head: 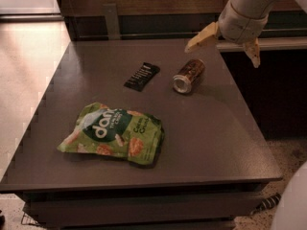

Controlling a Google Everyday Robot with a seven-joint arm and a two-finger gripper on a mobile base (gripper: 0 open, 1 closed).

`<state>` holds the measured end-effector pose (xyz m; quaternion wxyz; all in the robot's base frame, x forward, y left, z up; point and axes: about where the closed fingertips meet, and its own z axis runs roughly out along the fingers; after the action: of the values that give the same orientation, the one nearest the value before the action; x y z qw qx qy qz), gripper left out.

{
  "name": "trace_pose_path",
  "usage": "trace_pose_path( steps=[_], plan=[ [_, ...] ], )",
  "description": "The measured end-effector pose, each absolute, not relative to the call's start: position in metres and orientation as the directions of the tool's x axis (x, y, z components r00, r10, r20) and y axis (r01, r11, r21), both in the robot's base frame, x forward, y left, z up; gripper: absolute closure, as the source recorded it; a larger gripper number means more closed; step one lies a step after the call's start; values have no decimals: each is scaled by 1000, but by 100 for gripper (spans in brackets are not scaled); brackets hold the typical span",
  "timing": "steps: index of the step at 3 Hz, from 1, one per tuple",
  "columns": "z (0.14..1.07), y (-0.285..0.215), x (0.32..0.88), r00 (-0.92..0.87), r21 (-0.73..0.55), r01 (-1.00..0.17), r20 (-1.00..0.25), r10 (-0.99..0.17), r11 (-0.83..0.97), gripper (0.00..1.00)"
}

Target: Place orange can upright

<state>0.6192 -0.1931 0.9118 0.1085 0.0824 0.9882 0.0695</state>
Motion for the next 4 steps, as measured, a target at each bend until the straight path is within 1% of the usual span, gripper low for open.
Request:
trace_pose_path(
  steps=[1, 3, 4],
  plan=[
    [899, -191, 638, -954, 175, 236, -146, 263, 956, 0],
    [879, -186, 664, -936, 190, 322, -85, 342, 927, 0],
    [862, -168, 672, -923, 184, 364, -65, 381, 913, 0]
  ],
)
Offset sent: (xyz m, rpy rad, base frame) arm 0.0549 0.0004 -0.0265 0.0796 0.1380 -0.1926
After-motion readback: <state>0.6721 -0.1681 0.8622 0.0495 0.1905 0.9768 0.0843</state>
